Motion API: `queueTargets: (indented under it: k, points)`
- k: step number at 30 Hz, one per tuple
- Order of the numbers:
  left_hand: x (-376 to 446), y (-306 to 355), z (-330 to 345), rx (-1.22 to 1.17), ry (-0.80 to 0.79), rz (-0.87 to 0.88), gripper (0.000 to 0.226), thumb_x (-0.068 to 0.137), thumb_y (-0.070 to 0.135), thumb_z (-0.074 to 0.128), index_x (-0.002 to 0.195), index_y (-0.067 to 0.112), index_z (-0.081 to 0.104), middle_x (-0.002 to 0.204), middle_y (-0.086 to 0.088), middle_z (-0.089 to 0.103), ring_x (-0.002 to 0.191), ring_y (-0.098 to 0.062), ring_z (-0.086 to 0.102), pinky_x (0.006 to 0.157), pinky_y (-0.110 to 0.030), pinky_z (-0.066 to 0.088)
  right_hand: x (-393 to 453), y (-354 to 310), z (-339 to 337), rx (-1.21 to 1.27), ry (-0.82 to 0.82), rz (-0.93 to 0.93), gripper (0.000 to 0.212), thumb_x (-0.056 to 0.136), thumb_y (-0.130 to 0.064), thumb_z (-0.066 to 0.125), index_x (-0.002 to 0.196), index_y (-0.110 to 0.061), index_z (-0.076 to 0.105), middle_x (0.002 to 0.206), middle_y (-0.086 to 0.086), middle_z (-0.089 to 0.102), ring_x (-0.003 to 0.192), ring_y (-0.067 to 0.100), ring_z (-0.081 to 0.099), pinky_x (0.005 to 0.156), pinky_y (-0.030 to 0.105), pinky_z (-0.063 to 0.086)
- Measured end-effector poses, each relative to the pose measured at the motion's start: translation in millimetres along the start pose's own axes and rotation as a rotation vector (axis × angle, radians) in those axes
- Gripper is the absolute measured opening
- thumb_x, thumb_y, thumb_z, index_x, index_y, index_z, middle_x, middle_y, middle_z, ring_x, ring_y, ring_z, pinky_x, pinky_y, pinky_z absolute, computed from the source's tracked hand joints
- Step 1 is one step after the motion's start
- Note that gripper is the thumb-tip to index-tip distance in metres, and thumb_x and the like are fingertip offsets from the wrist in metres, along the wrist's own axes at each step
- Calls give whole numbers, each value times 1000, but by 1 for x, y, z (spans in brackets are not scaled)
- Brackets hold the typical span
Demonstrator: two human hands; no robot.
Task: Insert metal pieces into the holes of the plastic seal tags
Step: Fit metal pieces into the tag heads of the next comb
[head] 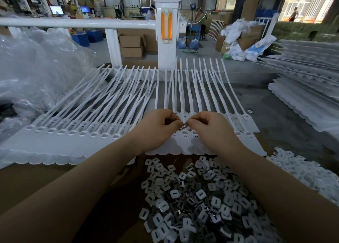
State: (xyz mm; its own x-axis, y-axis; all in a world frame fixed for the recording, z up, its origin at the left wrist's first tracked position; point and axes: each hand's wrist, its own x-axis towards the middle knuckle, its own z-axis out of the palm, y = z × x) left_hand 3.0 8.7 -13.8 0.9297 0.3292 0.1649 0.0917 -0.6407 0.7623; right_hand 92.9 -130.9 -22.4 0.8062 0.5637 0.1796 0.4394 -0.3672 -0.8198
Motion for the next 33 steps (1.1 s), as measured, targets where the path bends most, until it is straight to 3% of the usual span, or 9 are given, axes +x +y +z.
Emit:
queueTargets:
  k: [3, 6, 10, 13, 16, 19, 23, 33]
  points:
    - [3, 0, -1, 25, -3, -7, 20, 98, 30, 57, 86, 17, 65, 62, 4, 52, 44, -1, 41, 45, -13, 34, 1, 4, -1, -248, 2, 26, 32, 92, -11, 45, 111, -26, 65, 111, -4, 67, 87, 21, 61, 84, 44, 54]
    - [5, -3, -4, 44, -33, -29, 21, 98, 31, 56, 83, 17, 62, 64, 2, 51, 52, -8, 43, 53, -24, 37, -2, 5, -1, -392, -84, 27, 42, 88, -8, 48, 124, -23, 63, 122, 1, 65, 105, 22, 61, 94, 46, 50]
    - [6, -3, -9, 108, -89, -34, 18, 97, 30, 57, 90, 17, 66, 71, 1, 58, 60, -10, 49, 59, -28, 41, -4, 0, 1, -478, -123, -51, 39, 87, -11, 56, 119, -31, 66, 123, -4, 63, 106, 18, 59, 94, 43, 49]
    - [8, -2, -9, 199, -134, -41, 16, 97, 33, 57, 93, 20, 66, 80, 1, 64, 69, -12, 57, 67, -33, 47, -6, -1, -1, -492, -150, -80, 41, 84, -9, 52, 111, -35, 69, 122, -3, 59, 92, 16, 56, 83, 40, 51]
    - [10, -3, -9, 323, -152, -29, 17, 97, 35, 55, 93, 22, 65, 78, 7, 62, 68, -7, 54, 71, -31, 39, -6, -1, -1, -491, -149, -90, 40, 84, -9, 53, 107, -36, 71, 122, -3, 58, 95, 18, 57, 80, 41, 52]
    - [12, -5, -5, 395, -152, -16, 16, 97, 37, 55, 91, 25, 64, 77, 8, 62, 68, -3, 52, 90, -38, 36, -6, -2, -1, -497, -147, -86, 39, 85, -10, 53, 107, -37, 70, 121, -4, 57, 103, 18, 57, 84, 41, 52]
    - [14, -6, 0, 466, -106, 1, 16, 96, 42, 54, 93, 30, 64, 86, 8, 66, 85, -9, 58, 110, -43, 21, -5, -1, 0, -498, -144, -78, 39, 85, -10, 53, 107, -37, 70, 121, -3, 57, 102, 18, 57, 84, 41, 52]
    - [18, -8, 2, 475, -114, -18, 17, 100, 39, 47, 91, 32, 60, 85, 4, 69, 82, -7, 58, 108, -45, 21, -4, 0, 1, -500, -153, -58, 38, 86, -11, 53, 108, -38, 69, 124, -3, 56, 108, 20, 54, 90, 45, 50]
